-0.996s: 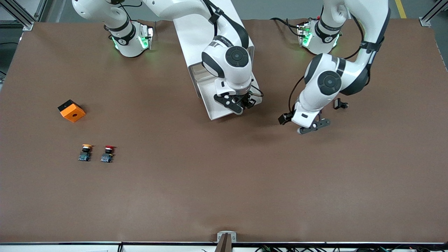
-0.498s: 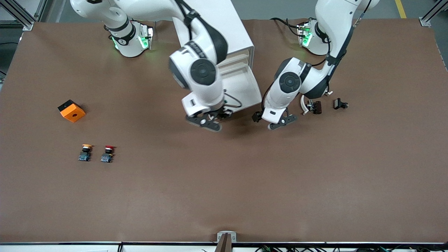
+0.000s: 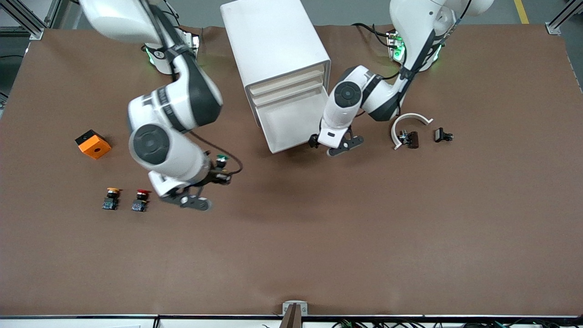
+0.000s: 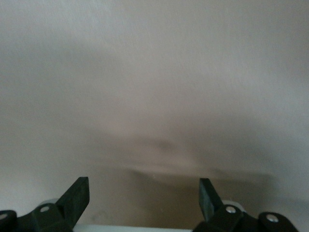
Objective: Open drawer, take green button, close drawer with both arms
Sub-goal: 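Push the drawer shut with the left gripper while the right gripper carries the button, then set the green button beside the red button while the left gripper withdraws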
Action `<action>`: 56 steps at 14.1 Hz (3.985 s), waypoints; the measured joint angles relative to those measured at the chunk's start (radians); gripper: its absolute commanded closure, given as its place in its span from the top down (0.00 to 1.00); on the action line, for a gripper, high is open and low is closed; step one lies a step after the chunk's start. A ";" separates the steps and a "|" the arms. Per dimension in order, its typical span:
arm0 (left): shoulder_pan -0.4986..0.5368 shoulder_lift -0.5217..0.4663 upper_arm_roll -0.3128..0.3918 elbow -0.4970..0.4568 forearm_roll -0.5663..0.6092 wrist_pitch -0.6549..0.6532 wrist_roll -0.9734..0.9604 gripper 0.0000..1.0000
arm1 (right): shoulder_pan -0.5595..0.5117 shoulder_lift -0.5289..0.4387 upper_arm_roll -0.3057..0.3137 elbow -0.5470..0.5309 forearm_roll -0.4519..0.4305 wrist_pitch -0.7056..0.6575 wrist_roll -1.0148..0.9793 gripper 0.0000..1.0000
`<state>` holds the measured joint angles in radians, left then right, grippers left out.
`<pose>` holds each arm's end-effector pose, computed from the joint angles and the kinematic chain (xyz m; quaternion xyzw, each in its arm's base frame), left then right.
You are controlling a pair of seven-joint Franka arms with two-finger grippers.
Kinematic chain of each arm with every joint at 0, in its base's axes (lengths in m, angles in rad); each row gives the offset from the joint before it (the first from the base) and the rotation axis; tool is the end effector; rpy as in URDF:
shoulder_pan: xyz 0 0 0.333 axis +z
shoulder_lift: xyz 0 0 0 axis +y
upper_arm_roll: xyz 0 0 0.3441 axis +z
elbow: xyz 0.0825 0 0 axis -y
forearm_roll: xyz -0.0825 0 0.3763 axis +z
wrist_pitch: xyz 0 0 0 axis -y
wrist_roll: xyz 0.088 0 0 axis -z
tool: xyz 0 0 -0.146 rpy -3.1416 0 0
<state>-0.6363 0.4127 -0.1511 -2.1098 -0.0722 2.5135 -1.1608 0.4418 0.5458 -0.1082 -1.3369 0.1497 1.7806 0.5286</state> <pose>0.4131 -0.4162 0.2125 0.9741 0.2201 -0.0441 0.0264 0.6554 0.2622 0.3951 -0.9917 0.1098 0.0632 0.0193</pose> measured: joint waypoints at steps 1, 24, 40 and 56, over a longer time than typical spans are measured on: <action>-0.020 0.000 -0.004 0.001 0.000 0.000 -0.027 1.00 | -0.044 0.000 0.000 -0.008 0.000 0.000 -0.050 0.00; 0.269 0.031 -0.122 0.351 0.029 -0.349 -0.166 1.00 | -0.274 -0.015 0.002 -0.496 -0.037 0.606 -0.435 0.00; 0.701 -0.134 -0.115 0.768 0.174 -0.934 0.418 1.00 | -0.260 0.089 0.021 -0.502 -0.037 0.724 -0.436 0.00; 0.720 -0.446 0.050 0.573 0.155 -1.045 1.040 1.00 | -0.261 0.051 0.011 -0.341 -0.039 0.437 -0.437 1.00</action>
<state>0.0841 -0.0334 -0.1007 -1.5367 0.0828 1.4681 -0.1212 0.1811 0.5966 -0.0972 -1.6779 0.1103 2.2179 0.0921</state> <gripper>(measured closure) 0.000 0.000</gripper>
